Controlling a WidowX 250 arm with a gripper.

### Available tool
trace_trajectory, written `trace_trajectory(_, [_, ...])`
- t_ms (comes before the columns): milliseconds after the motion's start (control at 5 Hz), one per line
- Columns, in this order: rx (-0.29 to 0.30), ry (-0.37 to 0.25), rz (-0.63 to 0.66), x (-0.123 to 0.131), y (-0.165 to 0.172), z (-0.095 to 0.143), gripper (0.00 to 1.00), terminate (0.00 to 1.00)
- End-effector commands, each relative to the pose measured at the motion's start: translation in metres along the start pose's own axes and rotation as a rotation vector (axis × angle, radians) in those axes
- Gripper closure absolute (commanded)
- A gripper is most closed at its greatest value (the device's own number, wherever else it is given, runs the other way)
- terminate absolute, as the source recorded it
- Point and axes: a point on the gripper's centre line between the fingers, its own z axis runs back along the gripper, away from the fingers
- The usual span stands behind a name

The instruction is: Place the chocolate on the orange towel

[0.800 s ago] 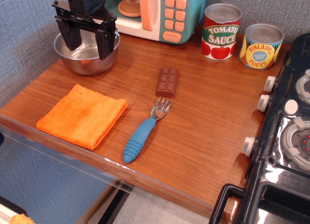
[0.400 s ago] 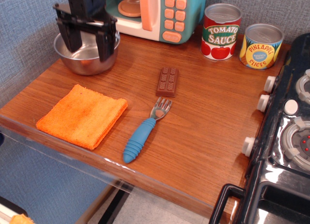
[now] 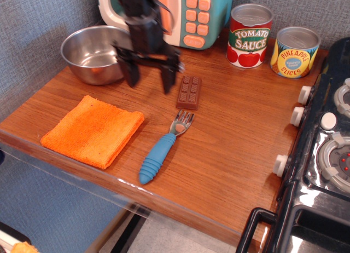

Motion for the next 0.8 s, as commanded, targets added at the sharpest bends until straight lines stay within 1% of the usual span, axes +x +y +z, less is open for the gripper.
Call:
trace_trajectory(0, [0.031, -0.047, 0.041, 0.033, -0.035, -0.007, 0.0, 0.0])
trace_trajectory(200, [0.014, -0.053, 0.081, 0.042, -0.036, -0.006, 0.0, 0.0])
trace_trajectory(400, [0.017, -0.058, 0.115, 0.045, -0.032, -0.003, 0.0, 0.0])
trace_trajectory(600, [0.043, -0.021, 0.128, 0.042, -0.025, -0.015, 0.0, 0.0])
